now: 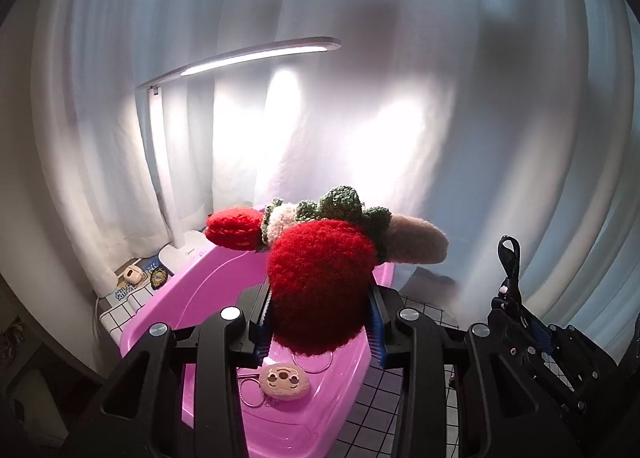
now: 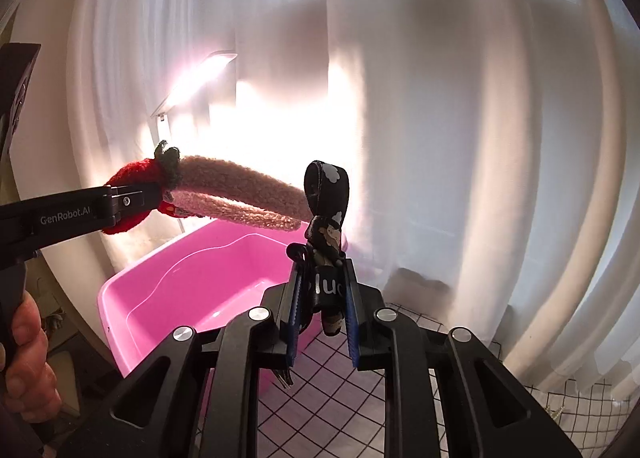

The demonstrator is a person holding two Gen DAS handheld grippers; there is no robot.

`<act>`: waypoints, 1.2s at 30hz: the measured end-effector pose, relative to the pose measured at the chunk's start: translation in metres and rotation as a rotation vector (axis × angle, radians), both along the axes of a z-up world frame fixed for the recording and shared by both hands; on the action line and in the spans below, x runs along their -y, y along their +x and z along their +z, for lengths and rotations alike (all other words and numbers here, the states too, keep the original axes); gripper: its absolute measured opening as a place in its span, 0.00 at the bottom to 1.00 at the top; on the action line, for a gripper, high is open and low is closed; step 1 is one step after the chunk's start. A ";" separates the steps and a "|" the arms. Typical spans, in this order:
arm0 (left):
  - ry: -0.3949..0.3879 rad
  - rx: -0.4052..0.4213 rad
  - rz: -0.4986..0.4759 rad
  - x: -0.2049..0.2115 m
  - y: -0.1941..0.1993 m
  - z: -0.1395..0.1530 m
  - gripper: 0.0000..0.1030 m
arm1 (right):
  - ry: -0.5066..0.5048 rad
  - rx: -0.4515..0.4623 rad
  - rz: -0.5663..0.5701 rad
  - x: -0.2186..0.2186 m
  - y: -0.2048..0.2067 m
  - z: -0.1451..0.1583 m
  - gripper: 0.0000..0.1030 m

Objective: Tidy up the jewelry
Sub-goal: 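Carry headband and lanyard into the pink tub and open both tools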

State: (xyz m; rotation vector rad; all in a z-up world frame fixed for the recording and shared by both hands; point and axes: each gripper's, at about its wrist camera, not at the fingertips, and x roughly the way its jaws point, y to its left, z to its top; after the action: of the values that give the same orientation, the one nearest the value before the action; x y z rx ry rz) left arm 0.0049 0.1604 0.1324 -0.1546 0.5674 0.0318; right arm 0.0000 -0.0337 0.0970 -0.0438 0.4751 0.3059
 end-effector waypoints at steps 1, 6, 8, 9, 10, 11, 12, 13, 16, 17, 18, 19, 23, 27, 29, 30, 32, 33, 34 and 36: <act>0.000 -0.010 0.023 -0.011 0.001 -0.003 0.35 | 0.002 -0.006 0.020 -0.009 0.006 0.000 0.18; 0.003 -0.075 0.112 -0.052 0.006 -0.025 0.35 | -0.013 -0.030 0.106 -0.057 0.030 -0.006 0.18; 0.000 -0.105 0.131 -0.063 0.013 -0.033 0.35 | -0.022 -0.045 0.128 -0.074 0.041 -0.010 0.18; 0.001 -0.120 0.139 -0.068 0.015 -0.038 0.35 | -0.027 -0.056 0.136 -0.081 0.046 -0.012 0.18; 0.001 -0.135 0.143 -0.072 0.017 -0.043 0.35 | -0.031 -0.068 0.142 -0.088 0.052 -0.014 0.18; 0.000 -0.151 0.145 -0.076 0.020 -0.049 0.36 | -0.032 -0.080 0.147 -0.094 0.057 -0.016 0.18; 0.000 -0.165 0.145 -0.079 0.023 -0.055 0.36 | -0.034 -0.095 0.150 -0.099 0.062 -0.019 0.18; 0.001 -0.176 0.143 -0.081 0.026 -0.060 0.36 | -0.038 -0.112 0.151 -0.104 0.069 -0.022 0.18; 0.017 -0.188 0.120 -0.079 0.033 -0.069 0.39 | -0.054 -0.158 0.146 -0.117 0.086 -0.034 0.18; 0.035 -0.187 0.112 -0.074 0.034 -0.070 0.39 | -0.069 -0.194 0.138 -0.123 0.096 -0.040 0.18; 0.053 -0.186 0.102 -0.070 0.036 -0.071 0.40 | -0.069 -0.194 0.138 -0.123 0.096 -0.040 0.18; 0.065 -0.187 0.094 -0.067 0.038 -0.072 0.41 | -0.074 -0.210 0.131 -0.124 0.101 -0.044 0.18; 0.066 -0.195 0.060 -0.062 0.044 -0.075 0.46 | -0.094 -0.237 0.105 -0.128 0.114 -0.049 0.36; 0.071 -0.199 0.067 -0.062 0.046 -0.076 0.65 | -0.108 -0.237 0.069 -0.123 0.118 -0.048 0.58; 0.070 -0.201 0.082 -0.065 0.046 -0.077 0.76 | -0.104 -0.233 0.056 -0.119 0.120 -0.045 0.60; 0.069 -0.202 0.088 -0.066 0.046 -0.076 0.79 | -0.107 -0.230 0.050 -0.117 0.120 -0.044 0.60; 0.064 -0.204 0.095 -0.067 0.045 -0.076 0.80 | -0.114 -0.223 0.042 -0.115 0.120 -0.043 0.60; 0.067 -0.205 0.100 -0.068 0.045 -0.076 0.82 | -0.114 -0.220 0.038 -0.113 0.118 -0.042 0.60; 0.071 -0.204 0.106 -0.068 0.044 -0.075 0.84 | -0.114 -0.219 0.034 -0.112 0.117 -0.042 0.60; 0.072 -0.207 0.125 -0.069 0.042 -0.075 0.89 | -0.110 -0.223 0.033 -0.110 0.118 -0.044 0.60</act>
State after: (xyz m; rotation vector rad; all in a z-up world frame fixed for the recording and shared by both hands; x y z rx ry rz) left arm 0.0468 0.2293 0.0573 -0.1174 0.7618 0.1907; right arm 0.1176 0.0764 0.0535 -0.1259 0.7135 0.3186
